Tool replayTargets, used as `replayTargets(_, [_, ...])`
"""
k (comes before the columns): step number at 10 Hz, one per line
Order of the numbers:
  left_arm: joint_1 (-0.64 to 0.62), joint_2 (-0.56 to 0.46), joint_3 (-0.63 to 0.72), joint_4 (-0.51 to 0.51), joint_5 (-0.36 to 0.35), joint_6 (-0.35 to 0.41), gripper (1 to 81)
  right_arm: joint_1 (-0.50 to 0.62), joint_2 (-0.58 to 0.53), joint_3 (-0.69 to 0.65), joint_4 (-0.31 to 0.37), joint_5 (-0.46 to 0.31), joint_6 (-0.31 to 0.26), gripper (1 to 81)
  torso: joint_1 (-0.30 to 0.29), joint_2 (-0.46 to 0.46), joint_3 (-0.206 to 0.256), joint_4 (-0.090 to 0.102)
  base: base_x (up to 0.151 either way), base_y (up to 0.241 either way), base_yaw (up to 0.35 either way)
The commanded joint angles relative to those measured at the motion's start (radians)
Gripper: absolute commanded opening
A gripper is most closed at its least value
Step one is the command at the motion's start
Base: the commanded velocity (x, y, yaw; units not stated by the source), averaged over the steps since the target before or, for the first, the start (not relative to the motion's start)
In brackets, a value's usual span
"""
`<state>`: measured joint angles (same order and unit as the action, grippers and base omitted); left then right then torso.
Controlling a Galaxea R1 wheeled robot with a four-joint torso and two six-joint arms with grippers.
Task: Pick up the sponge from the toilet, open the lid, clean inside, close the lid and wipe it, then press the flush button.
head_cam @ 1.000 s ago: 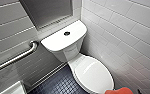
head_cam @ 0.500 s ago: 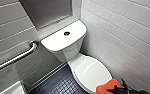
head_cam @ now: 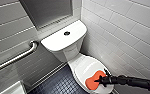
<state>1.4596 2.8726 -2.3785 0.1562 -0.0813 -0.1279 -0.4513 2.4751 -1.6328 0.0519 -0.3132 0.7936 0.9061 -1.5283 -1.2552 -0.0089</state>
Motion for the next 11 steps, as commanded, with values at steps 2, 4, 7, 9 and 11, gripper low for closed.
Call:
replayTargets(2, [0.028, -0.008, 0.009, 0.003, 0.083, 0.005, 81.1, 0.243, 0.13, -0.139, -0.119, -0.184, 0.003, 1.0, 0.0, 0.0, 0.0, 0.0, 0.0, 0.0, 0.0])
replayTargets(4, [0.025, -0.007, 0.008, 0.003, 0.083, 0.005, 81.1, 0.304, 0.17, -0.162, -0.159, -0.185, 0.004, 1.0, 0.0, 0.0, 0.0, 0.0, 0.0, 0.0, 0.0])
replayTargets(7, [0.022, -0.004, 0.008, 0.003, 0.083, 0.005, 81.1, 0.311, 0.23, -0.191, -0.228, -0.168, 0.004, 1.0, 0.0, 0.0, 0.0, 0.0, 0.0, 0.0, 0.0])
replayTargets(9, [0.022, -0.008, 0.007, 0.003, 0.084, 0.005, 81.1, 0.236, 0.261, -0.229, -0.256, -0.048, 0.004, 1.0, 0.0, 0.0, 0.0, 0.0, 0.0, 0.0, 0.0])
replayTargets(11, [0.022, -0.01, 0.007, 0.003, 0.086, 0.005, 81.1, 0.135, 0.233, -0.258, -0.254, 0.064, 0.004, 1.0, 0.0, 0.001, 0.0, 0.0, 0.0, 0.0, 0.0])
